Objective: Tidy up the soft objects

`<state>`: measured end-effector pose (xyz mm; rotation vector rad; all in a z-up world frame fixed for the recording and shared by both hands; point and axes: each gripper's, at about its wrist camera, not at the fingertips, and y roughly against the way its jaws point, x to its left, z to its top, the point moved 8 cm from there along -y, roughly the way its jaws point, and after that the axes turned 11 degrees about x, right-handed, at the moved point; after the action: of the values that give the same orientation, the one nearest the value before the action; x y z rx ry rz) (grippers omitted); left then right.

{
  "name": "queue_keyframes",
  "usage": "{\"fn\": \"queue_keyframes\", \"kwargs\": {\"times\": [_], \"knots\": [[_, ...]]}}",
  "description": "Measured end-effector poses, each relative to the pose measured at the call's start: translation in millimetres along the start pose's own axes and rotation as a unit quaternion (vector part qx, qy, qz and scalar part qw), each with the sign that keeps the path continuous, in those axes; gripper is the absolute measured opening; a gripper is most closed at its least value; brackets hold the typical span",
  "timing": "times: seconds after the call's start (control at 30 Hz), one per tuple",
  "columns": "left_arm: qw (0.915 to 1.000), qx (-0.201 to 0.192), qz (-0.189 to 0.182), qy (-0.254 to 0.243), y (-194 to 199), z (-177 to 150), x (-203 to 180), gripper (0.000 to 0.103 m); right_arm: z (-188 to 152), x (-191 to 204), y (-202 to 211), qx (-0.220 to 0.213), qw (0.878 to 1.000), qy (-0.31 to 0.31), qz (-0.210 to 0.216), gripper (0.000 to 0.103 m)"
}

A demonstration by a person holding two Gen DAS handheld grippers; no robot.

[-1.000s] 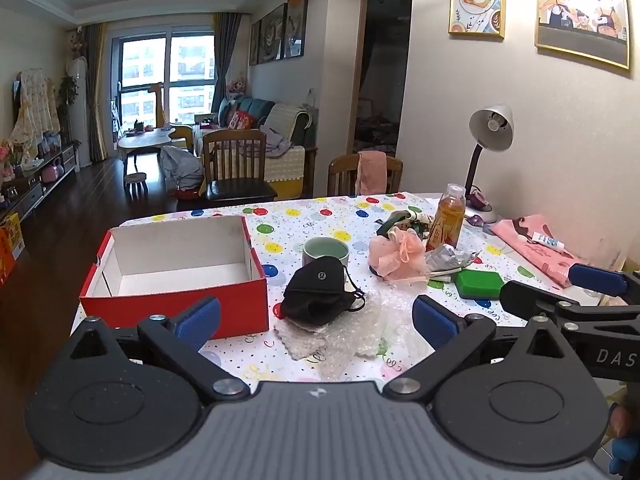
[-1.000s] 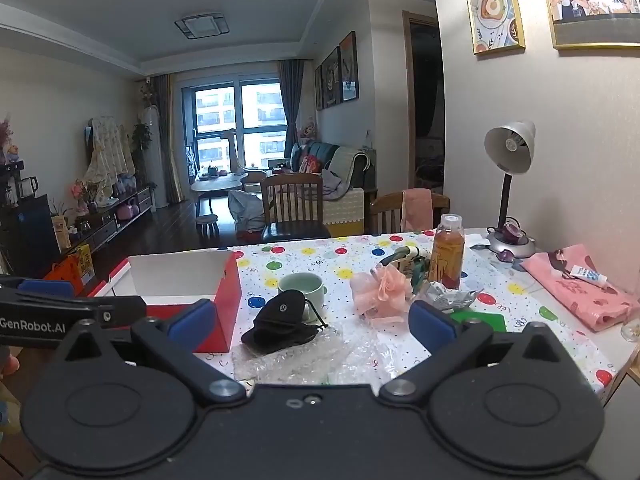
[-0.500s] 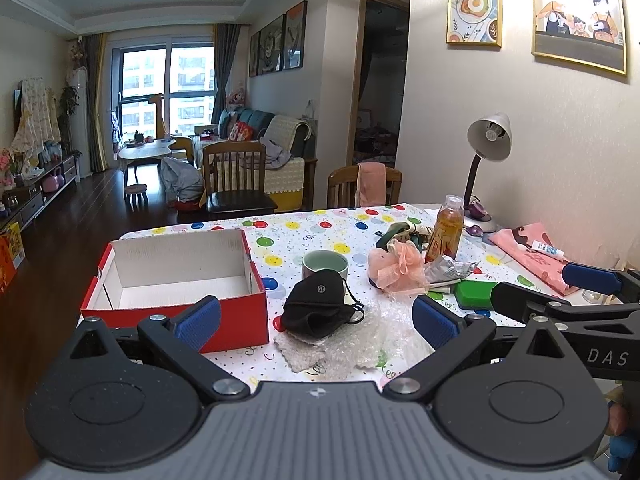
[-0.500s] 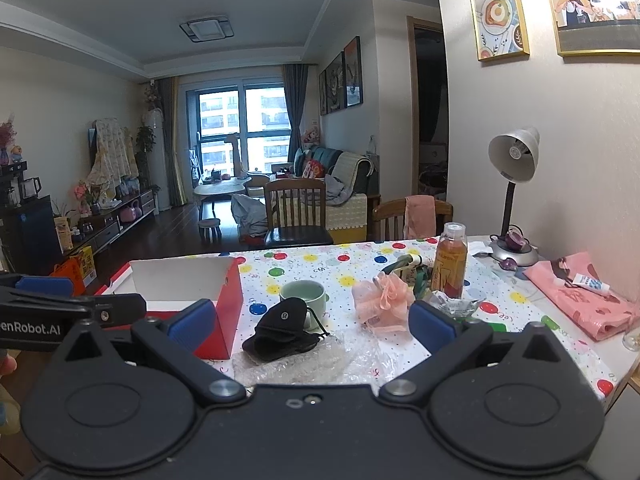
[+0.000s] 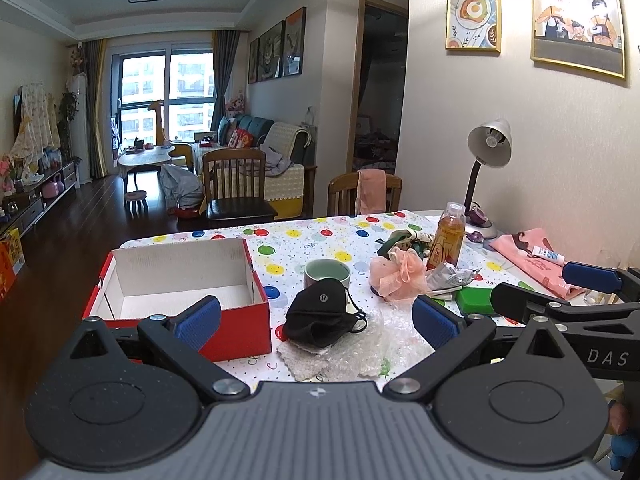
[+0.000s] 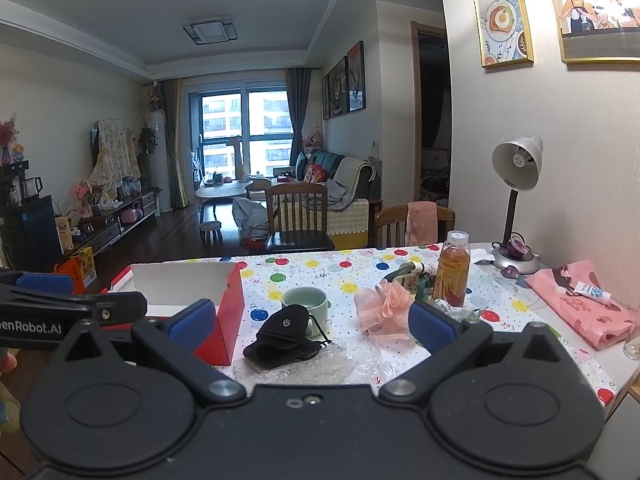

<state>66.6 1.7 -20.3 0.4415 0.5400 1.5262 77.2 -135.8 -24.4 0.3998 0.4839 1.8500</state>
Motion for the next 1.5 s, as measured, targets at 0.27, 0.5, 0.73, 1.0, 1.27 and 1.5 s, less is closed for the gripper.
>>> {"fn": "queue_keyframes", "kwargs": {"times": [0.27, 0.5, 0.73, 1.0, 1.27, 1.5], "knots": [[1.0, -0.007, -0.001, -0.003, 2.1, 3.6, -0.4, 0.103, 5.0, -0.4, 0.4, -0.002, 1.0, 0.001, 0.0, 0.102], [1.0, -0.008, 0.0, -0.003, 2.4, 4.3, 0.8, 0.103, 8.9, 0.9, 1.1, -0.005, 1.0, 0.002, -0.003, 0.102], [0.9999, -0.011, 0.001, -0.002, 3.1, 7.2, 2.5, 0.103, 10.5, 0.4, 1.9, -0.007, 1.0, 0.003, -0.004, 0.101], [0.9999, -0.011, 0.002, 0.0, 2.6, 8.2, 4.5, 0.103, 14.4, -1.1, 0.1, -0.007, 1.0, 0.006, -0.003, 0.101], [0.9999, -0.011, 0.001, 0.0, 2.1, 7.7, 5.0, 0.103, 12.3, -0.1, -1.1, -0.004, 1.0, 0.005, -0.004, 0.101], [1.0, -0.002, -0.007, -0.001, -8.3, 9.8, 2.5, 0.103, 2.6, -2.2, -12.6, 0.007, 1.0, 0.006, -0.01, 0.101]]}}
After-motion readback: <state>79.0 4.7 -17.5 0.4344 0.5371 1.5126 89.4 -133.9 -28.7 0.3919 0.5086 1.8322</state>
